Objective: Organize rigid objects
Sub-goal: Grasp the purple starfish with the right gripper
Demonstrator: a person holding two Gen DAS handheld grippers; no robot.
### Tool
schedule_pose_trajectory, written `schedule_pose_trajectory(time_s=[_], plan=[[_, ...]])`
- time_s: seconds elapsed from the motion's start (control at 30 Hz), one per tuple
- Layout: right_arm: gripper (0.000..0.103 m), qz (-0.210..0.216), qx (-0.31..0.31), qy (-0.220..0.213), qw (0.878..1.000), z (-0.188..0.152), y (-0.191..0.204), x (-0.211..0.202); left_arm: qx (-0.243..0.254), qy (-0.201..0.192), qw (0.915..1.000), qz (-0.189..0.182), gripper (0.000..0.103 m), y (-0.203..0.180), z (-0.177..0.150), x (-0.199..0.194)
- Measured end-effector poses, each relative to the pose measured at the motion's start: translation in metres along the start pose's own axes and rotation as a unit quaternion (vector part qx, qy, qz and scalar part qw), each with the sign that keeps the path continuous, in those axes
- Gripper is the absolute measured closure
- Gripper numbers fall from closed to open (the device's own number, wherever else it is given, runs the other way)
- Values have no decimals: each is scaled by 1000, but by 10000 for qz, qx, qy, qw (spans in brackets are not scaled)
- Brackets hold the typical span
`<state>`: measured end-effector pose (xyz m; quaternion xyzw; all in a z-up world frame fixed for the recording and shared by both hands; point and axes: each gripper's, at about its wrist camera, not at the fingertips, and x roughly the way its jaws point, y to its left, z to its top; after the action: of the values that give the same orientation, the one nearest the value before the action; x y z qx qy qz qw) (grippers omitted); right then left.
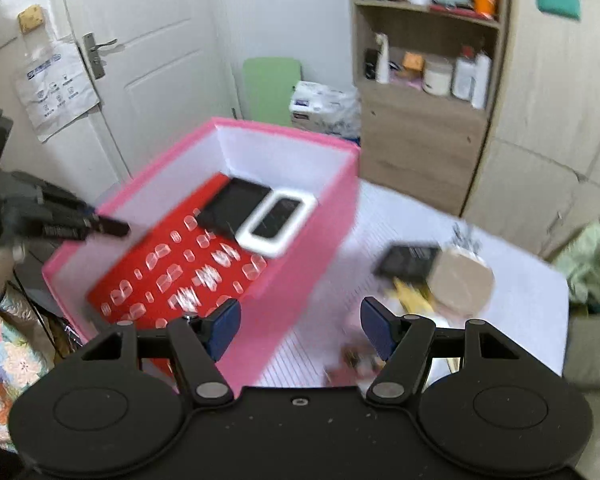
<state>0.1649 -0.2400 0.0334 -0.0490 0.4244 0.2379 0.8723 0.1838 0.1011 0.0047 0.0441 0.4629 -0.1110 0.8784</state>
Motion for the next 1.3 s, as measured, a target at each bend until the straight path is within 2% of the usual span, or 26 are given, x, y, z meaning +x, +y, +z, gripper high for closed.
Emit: schedule_pose_trajectory(time_s=[0.17,0.33,0.4,0.63,0.93,1.03,1.17,1.3], plan=[[32,-97,262,51,9996,-49,-21,3,23,11,10000,68,93,-2,0,0],[33,-318,-27,-41,9995,-86,-21,9,26,21,9999,116,93,-4,0,-1],[37,-442,-138,-104,9989,-93,-20,10,22,24,9999,125,93,-4,0,-1],[45,-749,-407,-125,9963,-99,-39,15,22,39,9999,137,93,-5,0,-1],[44,-451,-214,106,9987,-103,-64,37,29,62,9998,181,93,-6,1,-1],[44,-376,-28,27,9993,-104,-69,39,34,74,9998,191,93,-7,1,-1],[58,-430,-11,-55,9991,-103,-70,32,47,82,9997,205,93,-8,1,-1],[58,-495,-47,-152,9987,-101,-64,23,39,77,9997,215,93,-8,1,-1]])
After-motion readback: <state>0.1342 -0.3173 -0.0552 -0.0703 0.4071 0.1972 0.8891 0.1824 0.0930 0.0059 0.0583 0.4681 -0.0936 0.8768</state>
